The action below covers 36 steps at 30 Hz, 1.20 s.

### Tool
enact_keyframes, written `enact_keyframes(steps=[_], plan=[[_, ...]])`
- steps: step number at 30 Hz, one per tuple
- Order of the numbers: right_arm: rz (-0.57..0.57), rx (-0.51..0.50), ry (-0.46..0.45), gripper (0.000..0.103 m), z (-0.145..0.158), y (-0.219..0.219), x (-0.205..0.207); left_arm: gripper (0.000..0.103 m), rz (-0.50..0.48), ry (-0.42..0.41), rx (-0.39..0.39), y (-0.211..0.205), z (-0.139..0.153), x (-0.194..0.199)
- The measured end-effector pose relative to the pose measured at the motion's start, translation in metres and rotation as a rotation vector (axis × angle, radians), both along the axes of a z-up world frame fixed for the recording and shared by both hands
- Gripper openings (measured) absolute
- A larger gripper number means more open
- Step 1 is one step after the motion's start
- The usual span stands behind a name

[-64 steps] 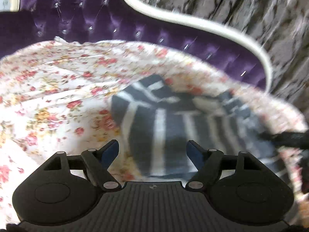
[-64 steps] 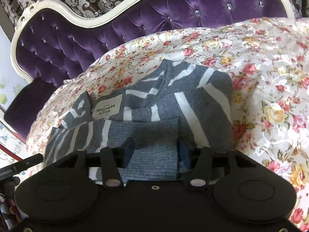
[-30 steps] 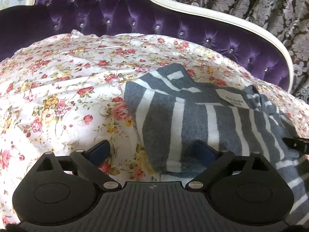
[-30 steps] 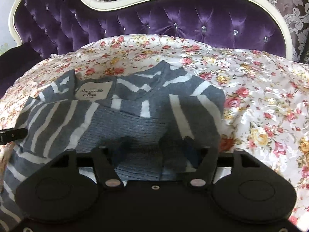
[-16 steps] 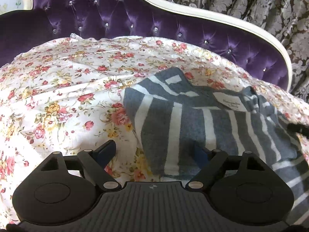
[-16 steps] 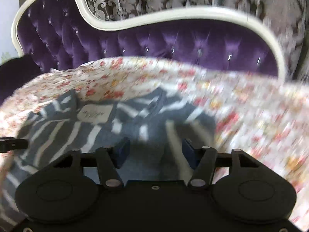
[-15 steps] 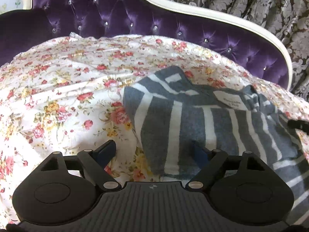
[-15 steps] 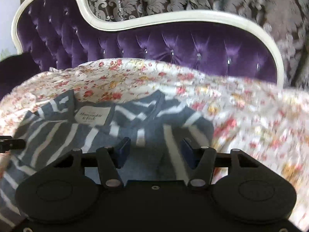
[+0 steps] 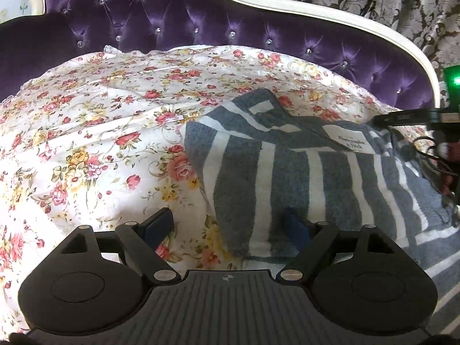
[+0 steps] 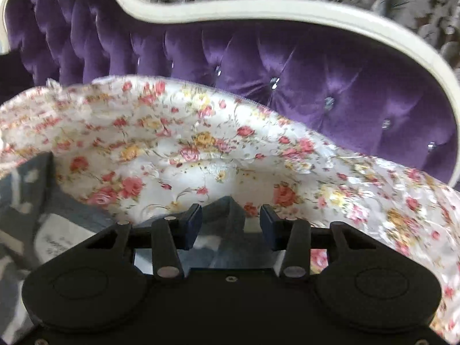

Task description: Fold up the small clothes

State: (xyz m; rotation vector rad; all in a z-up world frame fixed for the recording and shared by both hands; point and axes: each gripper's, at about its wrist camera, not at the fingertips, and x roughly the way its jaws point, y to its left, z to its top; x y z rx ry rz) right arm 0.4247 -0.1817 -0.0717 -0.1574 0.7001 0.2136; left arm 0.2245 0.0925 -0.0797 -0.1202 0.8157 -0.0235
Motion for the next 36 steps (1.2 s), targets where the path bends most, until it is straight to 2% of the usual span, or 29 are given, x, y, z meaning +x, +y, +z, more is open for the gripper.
enact_keyframes(steps=[3,4,5,6,7,8,9,11,13,15,16,17,18,19,22,28,32,36], plan=[[-0.005,0.012,0.035,0.054,-0.009,-0.003,0.011,0.084,-0.001,0.004,-0.001,0.000,0.000,0.000],[-0.007,0.036,0.039,0.050,-0.010,-0.005,0.012,0.084,-0.001,0.004,-0.001,0.000,0.000,0.001],[-0.009,0.069,0.051,0.027,-0.011,-0.009,0.011,0.084,0.000,0.004,0.000,0.000,0.000,0.001],[0.000,0.099,0.063,0.014,-0.010,-0.010,0.010,0.084,0.000,0.004,0.000,0.000,0.000,0.001],[0.008,0.112,0.068,0.014,-0.009,-0.011,0.008,0.084,0.001,0.003,0.001,0.000,0.000,0.001],[0.004,0.076,0.055,0.013,-0.008,-0.008,0.005,0.084,0.002,0.002,0.001,0.000,0.000,0.001],[-0.018,0.029,0.030,0.013,-0.007,-0.006,0.003,0.084,0.003,0.001,0.001,-0.001,-0.001,0.001],[-0.103,-0.011,0.008,0.007,-0.009,-0.013,0.006,0.084,0.005,-0.002,0.002,0.000,-0.001,0.000],[-0.148,0.038,0.028,0.007,-0.014,-0.025,0.009,0.084,0.006,-0.003,0.005,-0.001,-0.001,0.000],[-0.125,0.068,0.018,0.012,-0.015,-0.029,0.007,0.084,0.006,-0.003,0.004,0.000,-0.001,0.000],[-0.121,0.080,0.014,0.022,-0.013,-0.031,0.005,0.084,0.008,-0.005,0.002,-0.001,-0.001,-0.001],[-0.124,0.106,0.009,0.034,-0.011,-0.034,0.002,0.084,0.008,-0.007,0.002,0.000,-0.001,-0.001],[-0.132,0.139,0.004,0.057,-0.008,-0.039,-0.002,0.085,0.006,-0.009,0.002,0.000,-0.002,-0.001],[-0.142,0.172,-0.007,0.074,-0.003,-0.045,-0.006,0.085,0.004,-0.012,0.002,0.001,-0.002,-0.001],[-0.164,0.257,-0.055,0.076,0.017,-0.063,-0.029,0.085,-0.004,-0.021,-0.006,0.003,-0.002,-0.003],[-0.129,0.341,-0.057,0.077,0.049,-0.082,-0.094,0.085,0.003,-0.041,-0.035,0.008,0.003,-0.011],[-0.105,0.356,-0.005,0.077,0.050,-0.087,-0.155,0.085,-0.028,-0.084,-0.017,0.007,0.015,-0.028],[-0.105,0.394,0.052,0.077,0.042,-0.093,-0.208,0.085,-0.068,-0.125,-0.038,0.007,0.026,-0.056]])
